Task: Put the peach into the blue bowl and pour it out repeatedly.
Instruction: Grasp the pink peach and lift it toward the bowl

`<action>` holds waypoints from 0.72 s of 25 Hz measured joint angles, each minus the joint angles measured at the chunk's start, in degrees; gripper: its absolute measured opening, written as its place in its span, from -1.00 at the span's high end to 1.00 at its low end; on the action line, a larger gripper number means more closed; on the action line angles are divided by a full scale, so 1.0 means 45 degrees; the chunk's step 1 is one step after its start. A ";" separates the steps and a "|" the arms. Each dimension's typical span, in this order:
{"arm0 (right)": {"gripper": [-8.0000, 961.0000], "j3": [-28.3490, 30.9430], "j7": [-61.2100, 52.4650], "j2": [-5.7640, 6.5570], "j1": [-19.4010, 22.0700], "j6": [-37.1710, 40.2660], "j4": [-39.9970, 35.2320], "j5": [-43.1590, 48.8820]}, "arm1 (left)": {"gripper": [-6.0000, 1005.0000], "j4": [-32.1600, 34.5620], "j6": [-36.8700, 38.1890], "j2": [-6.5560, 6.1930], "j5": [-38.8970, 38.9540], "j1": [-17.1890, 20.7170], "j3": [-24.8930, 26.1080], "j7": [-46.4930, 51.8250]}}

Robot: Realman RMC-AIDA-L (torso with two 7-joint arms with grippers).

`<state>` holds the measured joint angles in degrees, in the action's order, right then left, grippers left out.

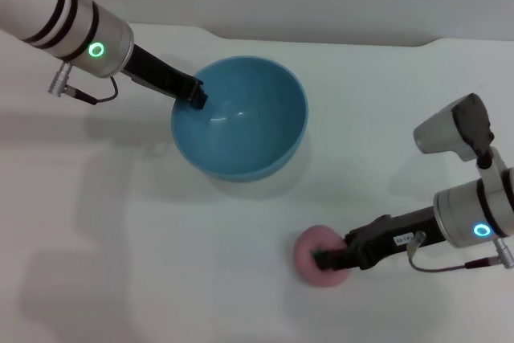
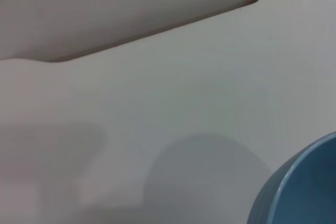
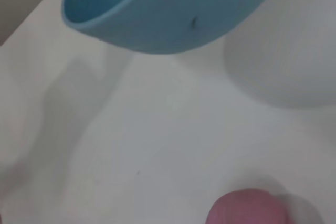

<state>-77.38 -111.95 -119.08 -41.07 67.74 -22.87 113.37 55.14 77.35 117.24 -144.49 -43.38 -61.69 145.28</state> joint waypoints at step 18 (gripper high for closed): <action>0.53 0.5763 0.1402 0.0231 0.3377 0.3529 -0.2547 -0.0079 | 0.99 -0.0147 -0.0041 0.0105 0.0024 -0.0297 -0.1184 0.0210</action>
<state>-51.45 -105.64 -118.03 -25.87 83.62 -34.34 113.02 54.48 77.16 117.71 -144.37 -44.72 -67.02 146.23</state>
